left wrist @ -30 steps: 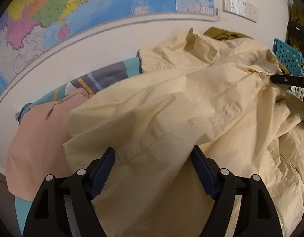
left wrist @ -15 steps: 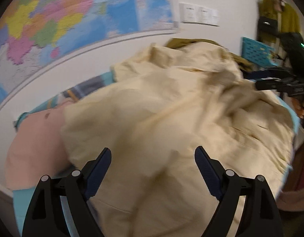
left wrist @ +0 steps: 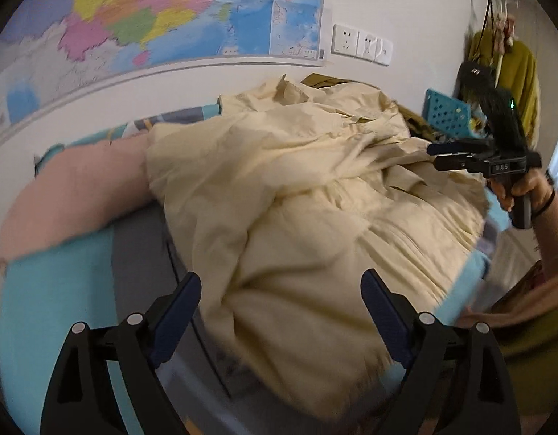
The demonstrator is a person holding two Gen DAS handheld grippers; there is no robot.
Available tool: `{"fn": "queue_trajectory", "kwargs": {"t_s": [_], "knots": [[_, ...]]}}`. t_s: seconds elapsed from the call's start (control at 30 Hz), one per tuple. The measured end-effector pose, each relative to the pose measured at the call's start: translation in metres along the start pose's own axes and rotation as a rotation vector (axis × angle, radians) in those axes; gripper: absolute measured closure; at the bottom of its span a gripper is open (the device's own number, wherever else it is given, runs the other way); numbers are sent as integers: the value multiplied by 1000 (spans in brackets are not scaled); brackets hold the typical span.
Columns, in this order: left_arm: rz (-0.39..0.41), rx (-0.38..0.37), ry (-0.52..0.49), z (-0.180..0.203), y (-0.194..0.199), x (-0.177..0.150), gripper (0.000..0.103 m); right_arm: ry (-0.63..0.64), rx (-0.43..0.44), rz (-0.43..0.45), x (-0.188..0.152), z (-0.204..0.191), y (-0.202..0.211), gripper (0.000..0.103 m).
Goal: Fold large clothes
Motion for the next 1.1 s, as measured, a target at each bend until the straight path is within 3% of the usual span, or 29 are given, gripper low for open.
{"fn": "queue_trajectory", "kwargs": {"t_s": [0.13, 0.2, 0.27, 0.4, 0.5, 0.7, 0.8, 0.83, 0.87, 0.9, 0.93, 0.97, 1.0, 1.03, 1.1], "knots": [[-14, -28, -11, 11, 13, -28, 15, -195, -62, 81, -30, 48, 52, 27], [-38, -41, -20, 20, 13, -43, 9, -240, -94, 96, -50, 64, 70, 21], [-71, -39, -39, 27, 8, -54, 8, -248, -149, 76, -75, 76, 79, 15], [-128, -8, -67, 39, -11, -73, 8, -251, -160, 30, -118, 78, 82, 13], [-103, 0, 3, 34, -24, -67, 8, -210, -217, 17, -137, 75, 78, 13], [-27, -57, 167, 23, -29, -50, 6, -167, -249, 35, -133, 74, 50, 16], [16, -65, 233, 16, -27, -42, 8, -164, -249, 55, -126, 74, 37, 29], [27, -64, 245, 15, -25, -41, 10, -168, -247, 64, -124, 73, 35, 39], [40, -66, 259, 14, -25, -39, 18, -171, -224, 69, -120, 70, 33, 61], [52, -80, 265, 16, -24, -36, 25, -180, -182, 80, -115, 64, 33, 70], [70, -80, 267, 15, -21, -33, 41, -187, -164, 91, -111, 59, 34, 86], [80, -74, 266, 14, -17, -28, 62, -181, -144, 102, -105, 51, 37, 92], [89, -75, 271, 12, -13, -23, 69, -172, -114, 118, -99, 41, 45, 93], [98, -59, 275, 7, -9, -19, 84, -173, -92, 137, -94, 36, 53, 94], [113, -42, 284, -4, 3, -11, 89, -192, -19, 192, -84, 25, 80, 94]]}}
Point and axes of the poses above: each gripper's, at about its wrist camera, not at the fingertips, and y roughly against the way its jaws point, z to its right, x to its top, the point moved 10 cm from there along -y, roughly the way its jaws point, and after that the axes turned 5 degrees about -x, right-handed, at the moved point
